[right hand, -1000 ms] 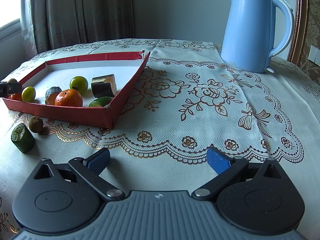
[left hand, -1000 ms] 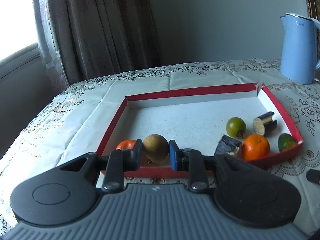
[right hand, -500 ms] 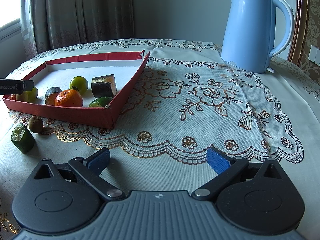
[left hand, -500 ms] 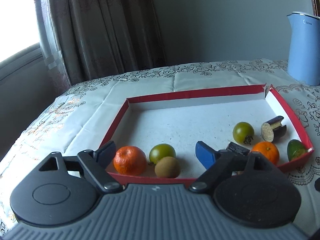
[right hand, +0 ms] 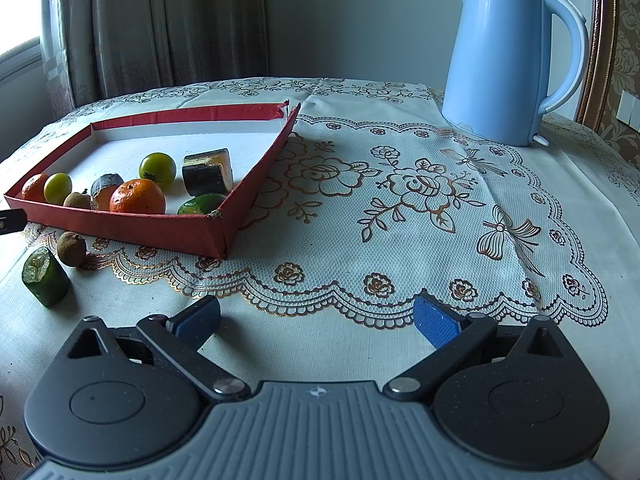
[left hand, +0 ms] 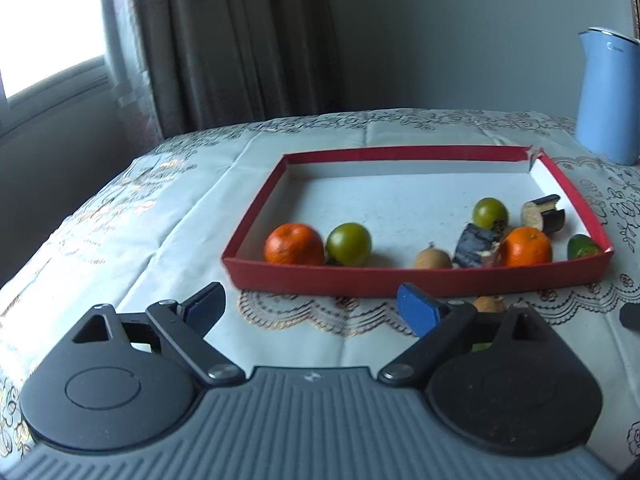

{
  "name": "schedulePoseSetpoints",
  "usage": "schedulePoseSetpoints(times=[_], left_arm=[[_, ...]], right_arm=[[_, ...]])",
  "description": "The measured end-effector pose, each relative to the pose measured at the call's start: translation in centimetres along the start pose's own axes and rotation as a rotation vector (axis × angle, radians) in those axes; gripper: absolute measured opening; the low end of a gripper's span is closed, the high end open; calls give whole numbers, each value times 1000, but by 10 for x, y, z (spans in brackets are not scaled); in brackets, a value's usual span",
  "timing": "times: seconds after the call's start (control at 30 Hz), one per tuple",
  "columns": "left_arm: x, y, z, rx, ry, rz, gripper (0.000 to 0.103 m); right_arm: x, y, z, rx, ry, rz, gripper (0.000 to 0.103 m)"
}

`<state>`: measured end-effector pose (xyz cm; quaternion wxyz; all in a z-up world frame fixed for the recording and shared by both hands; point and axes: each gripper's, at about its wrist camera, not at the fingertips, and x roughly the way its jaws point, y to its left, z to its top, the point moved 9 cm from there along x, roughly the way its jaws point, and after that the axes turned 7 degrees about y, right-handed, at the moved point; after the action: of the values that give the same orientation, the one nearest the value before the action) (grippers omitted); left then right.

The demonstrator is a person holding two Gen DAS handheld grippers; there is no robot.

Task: Organize fruits
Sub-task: 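Grasp the green cut cucumber piece with the right gripper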

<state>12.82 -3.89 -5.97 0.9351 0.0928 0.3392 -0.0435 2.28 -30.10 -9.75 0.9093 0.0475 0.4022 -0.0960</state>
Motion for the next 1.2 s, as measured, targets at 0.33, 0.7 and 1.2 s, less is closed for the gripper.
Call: schedulePoseSetpoints(times=[0.33, 0.7, 1.2], left_arm=[[13, 53, -33, -108, 59, 55, 97], [17, 61, -40, -145, 80, 50, 101], [21, 66, -41, -181, 97, 21, 103]], right_arm=[[-31, 17, 4, 20, -143, 92, 103], [-61, 153, -5, -209, -196, 233, 101], [-19, 181, -1, -240, -76, 287, 31]])
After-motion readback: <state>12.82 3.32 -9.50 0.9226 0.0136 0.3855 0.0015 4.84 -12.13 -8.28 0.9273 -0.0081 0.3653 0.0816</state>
